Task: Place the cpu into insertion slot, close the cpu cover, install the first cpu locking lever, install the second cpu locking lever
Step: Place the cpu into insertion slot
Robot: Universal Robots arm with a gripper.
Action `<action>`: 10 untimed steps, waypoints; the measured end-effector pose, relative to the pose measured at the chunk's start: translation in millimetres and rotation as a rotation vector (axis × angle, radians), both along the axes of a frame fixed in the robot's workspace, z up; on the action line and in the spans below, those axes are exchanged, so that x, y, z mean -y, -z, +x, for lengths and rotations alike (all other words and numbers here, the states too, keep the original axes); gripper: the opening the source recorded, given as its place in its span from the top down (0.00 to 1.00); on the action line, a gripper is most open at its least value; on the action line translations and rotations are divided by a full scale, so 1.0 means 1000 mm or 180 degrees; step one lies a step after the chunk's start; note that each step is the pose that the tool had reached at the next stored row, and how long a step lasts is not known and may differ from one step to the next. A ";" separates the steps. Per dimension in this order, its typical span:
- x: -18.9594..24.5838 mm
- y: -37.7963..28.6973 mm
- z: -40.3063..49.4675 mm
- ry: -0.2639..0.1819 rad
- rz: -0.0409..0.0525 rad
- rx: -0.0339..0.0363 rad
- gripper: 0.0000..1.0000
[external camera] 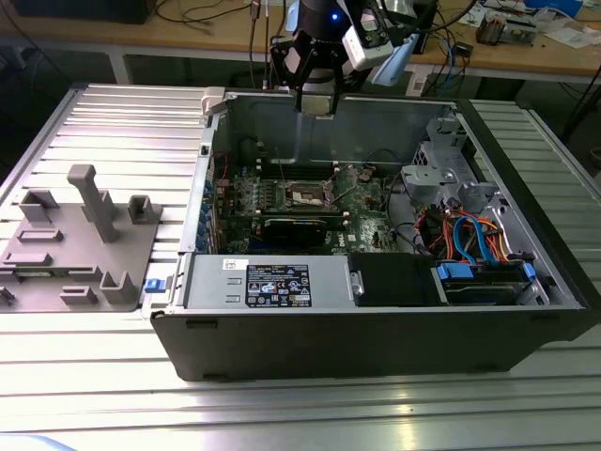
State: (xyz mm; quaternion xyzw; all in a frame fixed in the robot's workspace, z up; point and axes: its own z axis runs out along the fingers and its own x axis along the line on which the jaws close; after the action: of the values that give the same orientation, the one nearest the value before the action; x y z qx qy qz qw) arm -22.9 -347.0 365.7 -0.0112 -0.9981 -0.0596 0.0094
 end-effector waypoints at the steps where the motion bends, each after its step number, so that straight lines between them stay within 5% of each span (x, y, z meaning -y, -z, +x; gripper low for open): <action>1: 0.0000 0.0001 0.0000 0.0000 -0.0001 0.0000 0.46; 10: 0.0000 0.0018 0.0000 0.0000 -0.0004 0.0000 0.46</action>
State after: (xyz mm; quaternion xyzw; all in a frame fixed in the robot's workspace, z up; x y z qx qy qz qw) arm -22.9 -347.0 364.0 -0.0112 -0.9981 -0.0590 0.0094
